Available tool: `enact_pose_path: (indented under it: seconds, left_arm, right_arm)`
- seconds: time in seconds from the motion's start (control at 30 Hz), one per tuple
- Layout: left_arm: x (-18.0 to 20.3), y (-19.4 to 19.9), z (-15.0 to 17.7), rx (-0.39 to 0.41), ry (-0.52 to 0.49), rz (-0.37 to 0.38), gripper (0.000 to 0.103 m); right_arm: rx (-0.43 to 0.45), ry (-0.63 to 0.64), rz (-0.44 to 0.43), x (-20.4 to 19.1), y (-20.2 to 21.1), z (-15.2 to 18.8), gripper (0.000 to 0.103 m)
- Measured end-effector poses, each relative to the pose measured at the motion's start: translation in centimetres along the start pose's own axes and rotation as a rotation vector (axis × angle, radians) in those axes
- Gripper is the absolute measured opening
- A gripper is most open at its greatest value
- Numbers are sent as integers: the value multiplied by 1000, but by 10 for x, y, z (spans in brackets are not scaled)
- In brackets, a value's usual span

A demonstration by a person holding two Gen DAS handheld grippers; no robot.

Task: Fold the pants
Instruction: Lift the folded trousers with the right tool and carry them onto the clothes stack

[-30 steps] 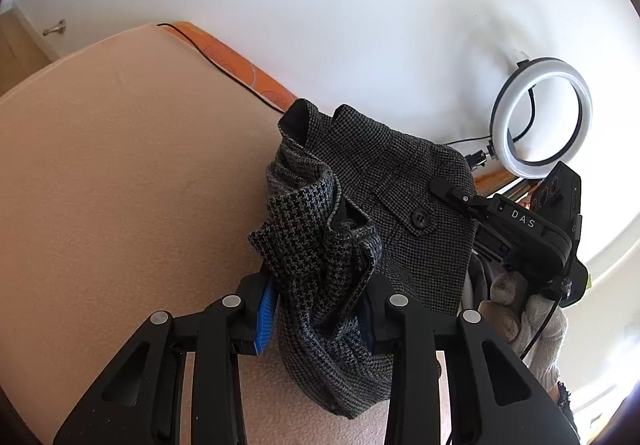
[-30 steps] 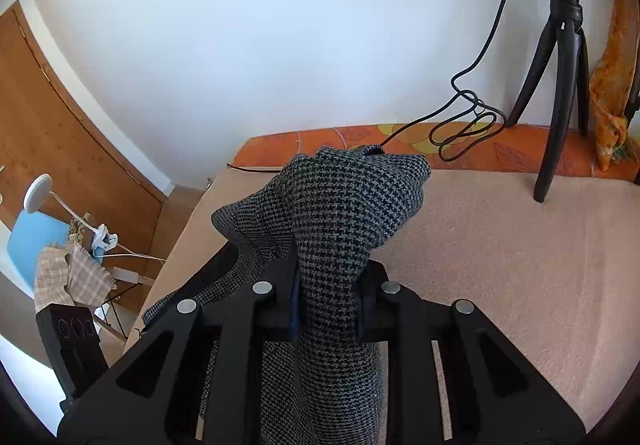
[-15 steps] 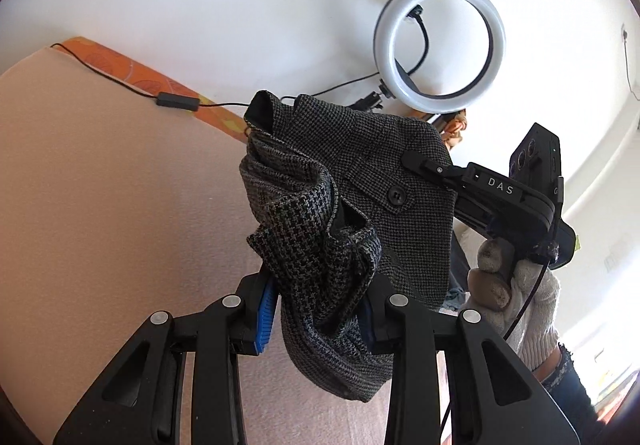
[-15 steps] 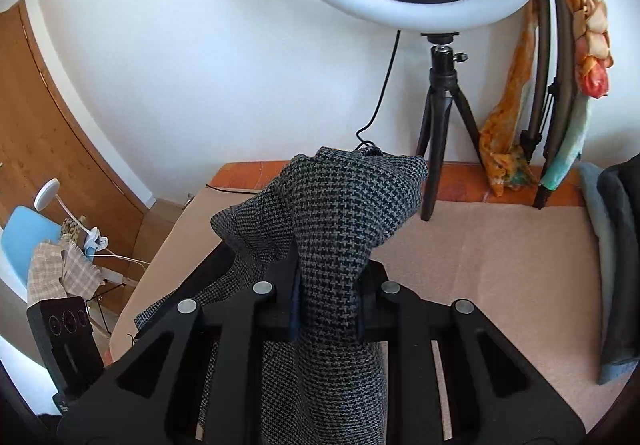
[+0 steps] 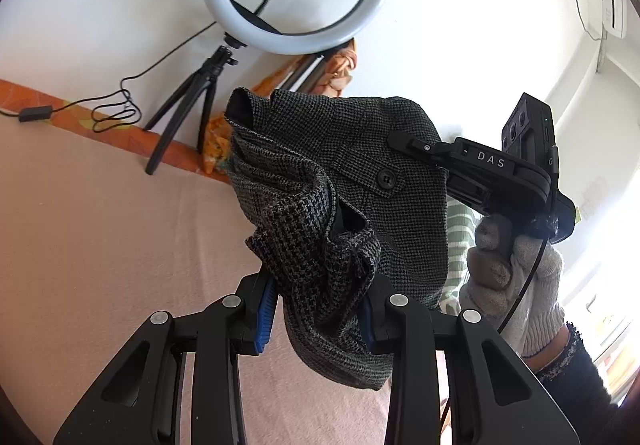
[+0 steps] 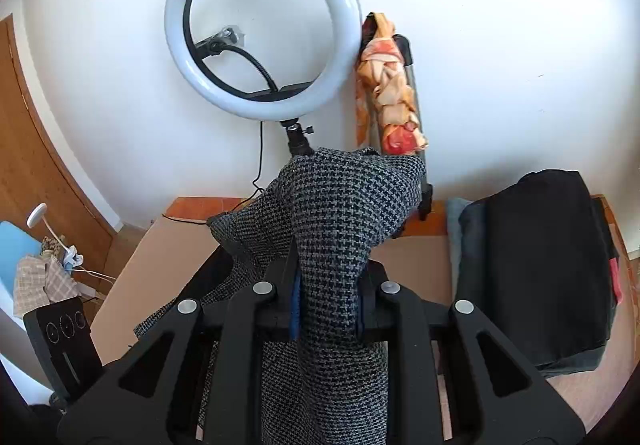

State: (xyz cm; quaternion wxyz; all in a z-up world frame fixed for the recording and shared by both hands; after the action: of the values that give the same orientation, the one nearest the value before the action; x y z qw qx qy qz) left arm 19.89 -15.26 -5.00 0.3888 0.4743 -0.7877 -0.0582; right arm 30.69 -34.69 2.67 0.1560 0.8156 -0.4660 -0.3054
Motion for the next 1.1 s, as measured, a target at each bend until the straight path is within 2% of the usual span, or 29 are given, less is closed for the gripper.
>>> enact_pose_path:
  seconds: [0.3, 0.53, 0.83, 0.97, 1.1]
  left_arm:
    - [73, -68, -8, -15, -63, 62, 32]
    - [112, -119, -7, -33, -106, 92, 32]
    - [127, -189, 6, -72, -101, 85, 32]
    - [122, -217, 15, -114, -72, 68, 32]
    - [115, -227, 22, -130, -61, 49, 32]
  right_arm:
    - [40, 12, 82, 73, 54, -30, 20]
    - [47, 32, 132, 130, 68, -49, 20]
    - [15, 26, 143, 214, 42, -59, 20]
    - [-23, -3, 136, 249, 22, -49, 20]
    - [-57, -55, 126, 282, 5, -34, 20]
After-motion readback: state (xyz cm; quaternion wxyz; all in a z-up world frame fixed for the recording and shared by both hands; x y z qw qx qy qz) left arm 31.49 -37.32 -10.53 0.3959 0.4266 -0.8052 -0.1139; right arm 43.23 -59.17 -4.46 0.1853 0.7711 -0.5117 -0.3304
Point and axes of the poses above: each gripper's, at about its wrist camera, not at the fingertips, and y roughly against the way its jaws point, x to its right, z to its underside, the point moved 2 cm from there along -y, roughly the way its jaws point, and after that the axes turned 8 degrees about -z, right-handed, at the moved point
